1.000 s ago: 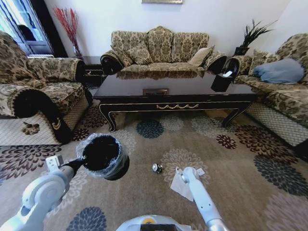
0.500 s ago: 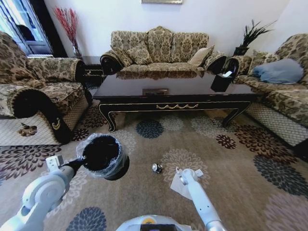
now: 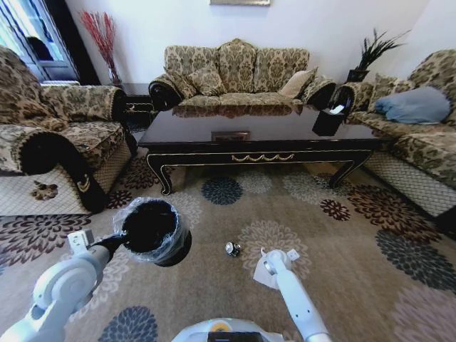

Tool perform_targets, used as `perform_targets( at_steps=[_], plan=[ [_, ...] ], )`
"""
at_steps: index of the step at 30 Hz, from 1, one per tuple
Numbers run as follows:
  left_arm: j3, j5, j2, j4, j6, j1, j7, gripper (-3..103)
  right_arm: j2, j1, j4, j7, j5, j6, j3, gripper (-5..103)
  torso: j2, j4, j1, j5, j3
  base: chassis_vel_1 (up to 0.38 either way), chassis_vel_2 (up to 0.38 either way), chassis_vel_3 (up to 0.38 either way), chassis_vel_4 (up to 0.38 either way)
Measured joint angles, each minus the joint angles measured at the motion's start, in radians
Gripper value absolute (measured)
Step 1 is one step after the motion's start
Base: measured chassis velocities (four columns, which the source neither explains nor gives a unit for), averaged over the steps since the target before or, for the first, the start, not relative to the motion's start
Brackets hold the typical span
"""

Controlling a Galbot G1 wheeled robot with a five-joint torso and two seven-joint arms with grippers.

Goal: Move to the front of the table and pick up the trash from the floor, then place it into the trash bin.

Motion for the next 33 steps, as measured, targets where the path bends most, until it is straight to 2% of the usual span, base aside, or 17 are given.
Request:
perform_targets(
  at_steps=[10,12,13,17,18,21,23,26,28,30,33],
  plan=[
    [0.005,0.001,-0.005,-0.008,0.0,0.002,0.0,2,-0.057,-0.05,0.295,0.049,-0.063,-0.006,-0.074,0,0.0,0.0,0.0,-0.0001,0.0,0.0,0.0,0.0,0.0],
    [0.008,0.002,-0.005,-0.011,0.0,0.003,0.0,2,-0.101,-0.044,0.408,0.059,-0.069,-0.01,-0.117,0,0.0,-0.0001,0.0,0.0,0.0,0.0,0.0,0.0,0.0],
    [0.008,0.002,-0.005,-0.011,0.0,0.003,0.0,2,-0.101,-0.044,0.408,0.059,-0.069,-0.01,-0.117,0,0.0,-0.0001,0.0,0.0,0.0,0.0,0.0,0.0,0.0],
    [0.016,0.001,-0.006,-0.014,0.003,0.0,-0.003,2,-0.21,-0.001,0.526,0.065,-0.014,-0.016,-0.168,0,0.0,0.0001,0.0,0.0002,0.0,0.0,0.0,0.0,0.0],
    [0.016,0.001,-0.006,-0.014,0.003,0.0,-0.003,2,-0.21,-0.001,0.526,0.065,-0.014,-0.016,-0.168,0,0.0,0.0001,0.0,0.0002,0.0,0.0,0.0,0.0,0.0],
    [0.029,-0.001,-0.003,-0.015,0.009,-0.005,-0.009,2,-0.337,0.073,0.578,0.066,0.042,-0.022,-0.208,0,0.0,-0.0001,0.0,-0.0001,0.0,0.0,0.0,0.0,0.0],
    [0.035,-0.004,0.007,-0.01,0.011,-0.011,-0.015,2,-0.398,0.132,0.595,0.062,0.082,-0.024,-0.237,0,0.0,-0.0002,0.0,0.0001,0.0,0.0,0.0,0.0,0.0],
    [0.041,-0.011,0.016,-0.004,0.012,-0.018,-0.022,2,-0.44,0.198,0.605,0.052,0.116,-0.024,-0.263,0,0.0,0.0,0.0,0.0001,0.0,0.0,0.0,0.0,0.0],
    [0.049,-0.033,0.027,0.004,0.018,-0.03,-0.036,2,-0.486,0.304,0.616,0.005,0.145,-0.025,-0.304,0,0.0,0.0001,0.0,0.0,0.0,0.0,0.0,0.0,0.0],
    [0.052,-0.04,0.03,0.007,0.019,-0.034,-0.041,2,-0.497,0.337,0.62,-0.01,0.149,-0.024,-0.321,0,0.0,0.0001,0.0,-0.0001,0.0,0.0,0.0,0.0,0.0],
    [0.067,-0.063,0.037,0.02,0.023,-0.051,-0.055,2,-0.518,0.445,0.639,-0.067,0.153,-0.009,-0.418,0,0.0,0.0001,0.0,-0.0001,0.0,0.0,0.0,0.0,0.0]
  ],
)
